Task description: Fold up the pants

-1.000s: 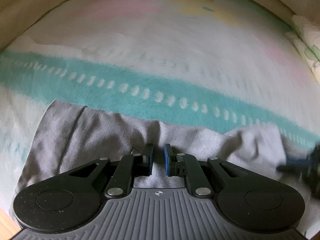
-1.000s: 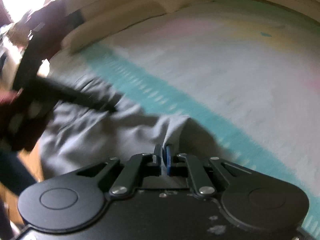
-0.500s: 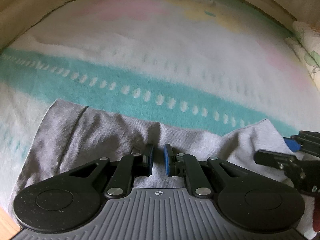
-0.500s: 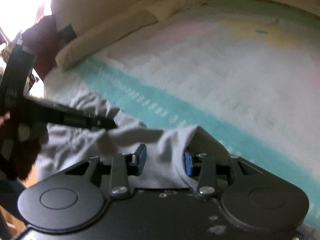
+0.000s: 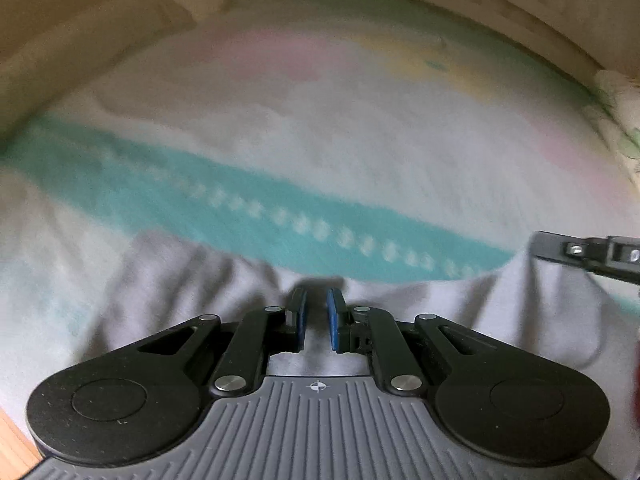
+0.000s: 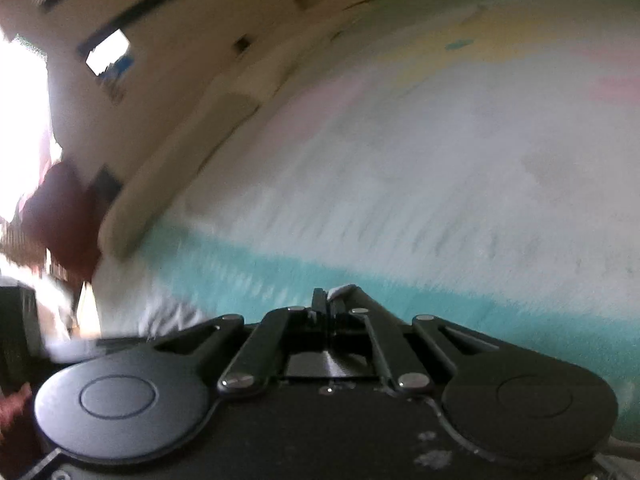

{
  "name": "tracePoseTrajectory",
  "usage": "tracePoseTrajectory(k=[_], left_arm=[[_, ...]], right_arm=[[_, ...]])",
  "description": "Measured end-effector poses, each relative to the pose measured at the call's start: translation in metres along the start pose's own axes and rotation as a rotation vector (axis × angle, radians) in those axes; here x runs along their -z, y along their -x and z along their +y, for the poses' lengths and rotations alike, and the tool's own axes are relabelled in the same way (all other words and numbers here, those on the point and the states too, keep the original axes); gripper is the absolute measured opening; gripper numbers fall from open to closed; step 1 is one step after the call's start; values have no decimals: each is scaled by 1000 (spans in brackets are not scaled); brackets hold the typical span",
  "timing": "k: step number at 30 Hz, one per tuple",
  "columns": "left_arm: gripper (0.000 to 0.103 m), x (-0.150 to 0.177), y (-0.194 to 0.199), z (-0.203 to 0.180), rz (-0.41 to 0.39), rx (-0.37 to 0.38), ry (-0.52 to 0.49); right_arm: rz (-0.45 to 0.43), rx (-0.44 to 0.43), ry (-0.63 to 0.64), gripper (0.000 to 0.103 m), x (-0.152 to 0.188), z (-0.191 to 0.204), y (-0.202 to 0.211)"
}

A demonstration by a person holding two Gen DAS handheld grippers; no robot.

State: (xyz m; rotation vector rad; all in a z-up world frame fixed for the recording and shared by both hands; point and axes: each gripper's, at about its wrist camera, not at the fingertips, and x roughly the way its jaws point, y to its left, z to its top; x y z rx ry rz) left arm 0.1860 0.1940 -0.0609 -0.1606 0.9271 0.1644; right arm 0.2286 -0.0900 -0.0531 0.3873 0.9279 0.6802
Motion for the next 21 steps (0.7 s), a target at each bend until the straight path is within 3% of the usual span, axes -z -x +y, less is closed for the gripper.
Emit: tracePoseTrajectory(k=[2,5,8,11,12,14,17,21], left_arm=[[12,-1,-3,4,-6,-49,-5],[12,-1,-11,17,18,-13,48],[3,1,-12,21,11,-25,28],[3,1,-9,27,17,-3,45],[3,0,-8,27,19,-9,41],[3,-1,-2,22,7,-29,21],[4,-2,11,7,-45,-65,-48],[4,0,27,-12,-53,48,-76]], right_arm=[[6,41,27,3,-2,2,-6],[21,85,31,3,1,5,-18],[51,112,32,2,3,1,-32],[108,167,44,3,5,-8,-45],[89,168,44,14,4,-8,-41],[42,192,35,26,1,-6,-27],[-28,214,39,26,-4,-4,-1],[-93,234,-17,26,-7,-9,38]])
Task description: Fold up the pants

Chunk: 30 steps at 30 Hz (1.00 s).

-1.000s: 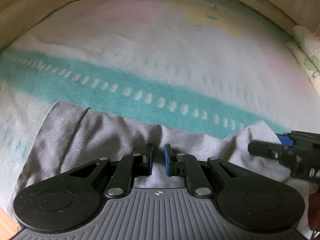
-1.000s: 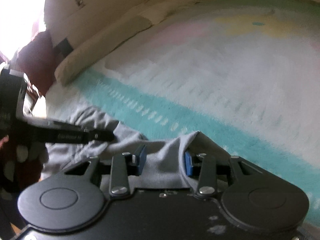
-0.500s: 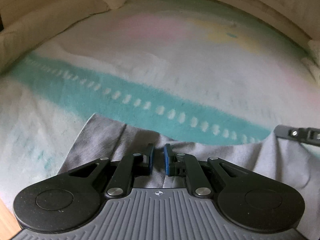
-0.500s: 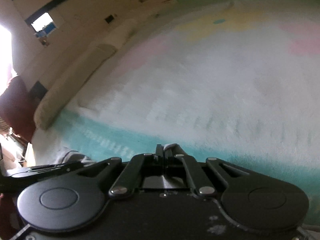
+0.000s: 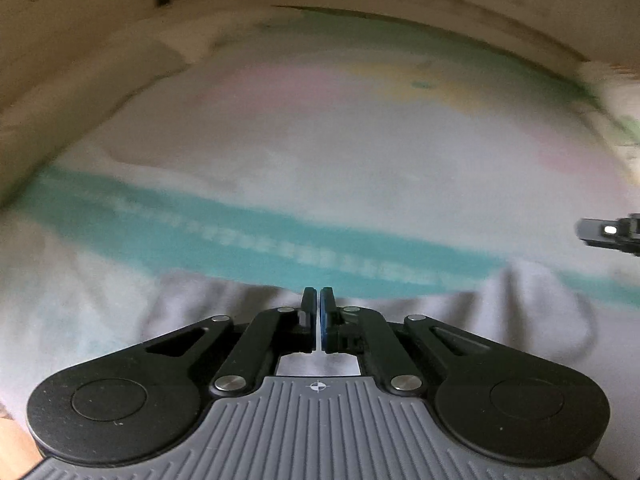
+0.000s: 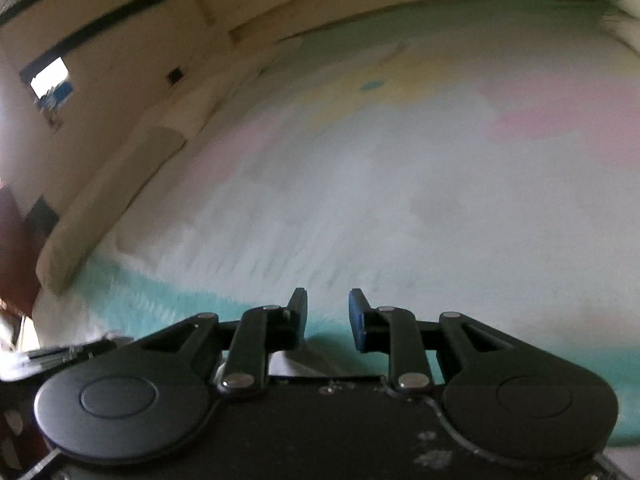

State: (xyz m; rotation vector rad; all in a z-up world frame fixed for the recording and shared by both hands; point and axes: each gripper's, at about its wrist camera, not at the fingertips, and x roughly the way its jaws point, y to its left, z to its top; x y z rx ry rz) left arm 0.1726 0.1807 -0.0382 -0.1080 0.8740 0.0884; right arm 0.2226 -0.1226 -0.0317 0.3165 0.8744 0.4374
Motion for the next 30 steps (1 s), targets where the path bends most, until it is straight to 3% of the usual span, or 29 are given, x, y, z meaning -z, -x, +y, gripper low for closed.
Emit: tracePoseTrajectory(k=[4,8,14,20,24,30], left_arm=[[4,13,-2,-15,104,102,0],[4,30,-25,-20,202,58,-78],[4,25,-23,-11,215,56,3],[4,32,-10,-27,197,57,-71],[5,42,-11,-25,210,67,-49],[5,44,-8,-26,203,60,-55]], right_arm=[[14,31,-11,26,7,-6,30],[66,61,16,26,33,-14,60],[141,96,21,26,87,-19,95],[195,125,152,29,138,-5,128],[226,69,25,31,164,-18,152],[250,18,-118,33,183,-29,149]])
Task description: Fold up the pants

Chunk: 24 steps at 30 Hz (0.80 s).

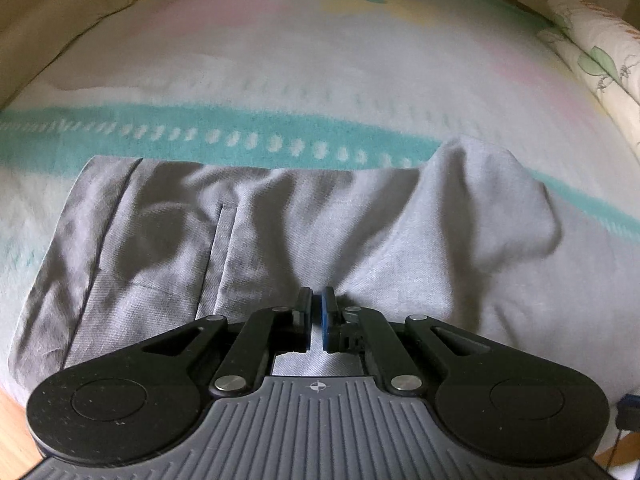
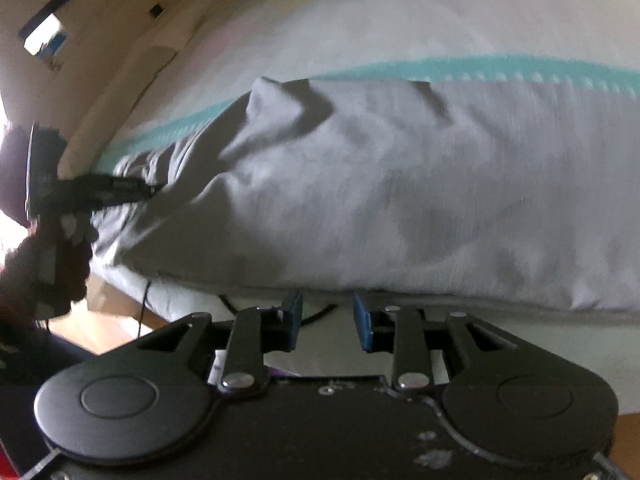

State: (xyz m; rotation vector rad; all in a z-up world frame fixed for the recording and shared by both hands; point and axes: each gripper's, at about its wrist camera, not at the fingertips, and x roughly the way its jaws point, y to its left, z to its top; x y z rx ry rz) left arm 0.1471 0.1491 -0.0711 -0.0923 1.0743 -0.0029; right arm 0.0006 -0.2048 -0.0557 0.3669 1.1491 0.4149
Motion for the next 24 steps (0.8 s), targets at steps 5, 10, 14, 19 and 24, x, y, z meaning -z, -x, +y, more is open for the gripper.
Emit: tracePoseTrajectory(k=[5,10,14,19,24], left_arm=[[5,-3,-1,-1,-3,-1,6],[5,-7,-2,2,0,4,17],[5,-8,-1,3,0,2,18],[5,-7,-1,0,-6,-7,-5],[5,-7,0,1,-12,-29,-15]], right_arm=[[-19,-42,-190,40,-7,-21,4],[-9,-64,-370,42,-6,-40,4],[-28,-81,-440,42,-2,-47,9],[-48,-72,-522,4,1,-54,7],[-44,64,-345,2,3,-37,20]])
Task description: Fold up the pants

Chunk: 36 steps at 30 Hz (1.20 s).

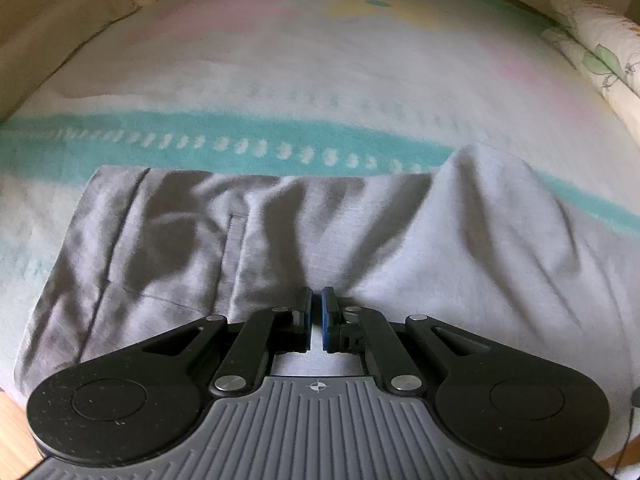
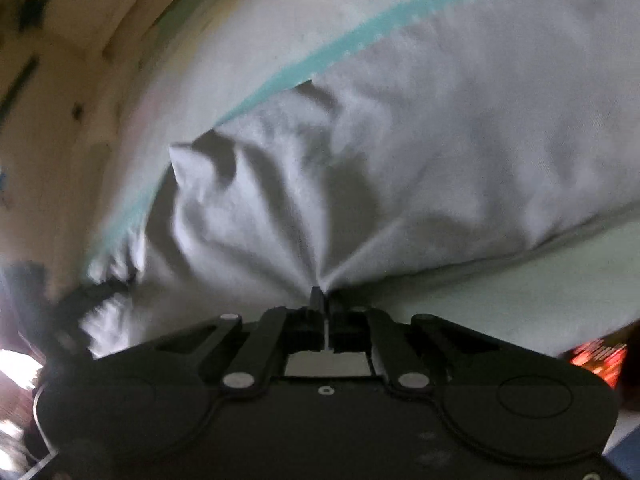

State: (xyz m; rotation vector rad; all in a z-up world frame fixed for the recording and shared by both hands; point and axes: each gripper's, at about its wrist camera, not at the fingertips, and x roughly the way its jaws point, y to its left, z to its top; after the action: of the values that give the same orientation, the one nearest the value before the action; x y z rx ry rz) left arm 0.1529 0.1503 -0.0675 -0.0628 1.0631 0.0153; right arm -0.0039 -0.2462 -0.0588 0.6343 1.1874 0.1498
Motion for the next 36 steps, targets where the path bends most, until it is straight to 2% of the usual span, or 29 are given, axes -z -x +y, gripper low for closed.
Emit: tracePoseTrajectory(k=[3,4,5,6,8,10,13,19,21,24,28,30,33,36], left_arm=[[5,-1,6,-7,-32,-64,-32],[5,-2,11,-12,-58,-78,-57],[5,-2,18,-20,-91,-75,-88],[5,-3,24,-27,-116,-62,-110],[5,-3,36,-45,-161,-21,-151],[5,-3,45,-65,-190,47,-187],[5,0,44,-98,-179,110,-268],[5,-2,14,-140,-80,140,-336],[5,-7,2,-141,-55,120,-330],[5,-8,-17,-136,16,60,-325],[5,-12,-12,-138,-11,28,-320],[5,-16,-3,-145,-38,84,-311],[5,-10,11,-171,-60,196,-375],[6,1,15,-198,-28,334,-435]], right_arm=[[20,-18,-20,4,-1,-6,-2],[21,-25,-18,7,-1,-6,-2],[27,-31,-12,14,-2,-5,-1],[38,-37,0,27,-3,-3,1],[35,-64,28,42,-5,1,8],[19,-75,77,42,-9,8,17],[-45,-59,136,42,-18,15,35],[-198,70,114,47,-61,-12,82],[-217,102,90,53,-78,-34,100],[-246,222,51,54,-102,-72,122],[-264,373,-3,54,-122,-134,149],[-267,423,-91,54,-121,-173,158],[-260,406,-261,54,-116,-218,168],[-256,433,-295,54,-115,-237,172]])
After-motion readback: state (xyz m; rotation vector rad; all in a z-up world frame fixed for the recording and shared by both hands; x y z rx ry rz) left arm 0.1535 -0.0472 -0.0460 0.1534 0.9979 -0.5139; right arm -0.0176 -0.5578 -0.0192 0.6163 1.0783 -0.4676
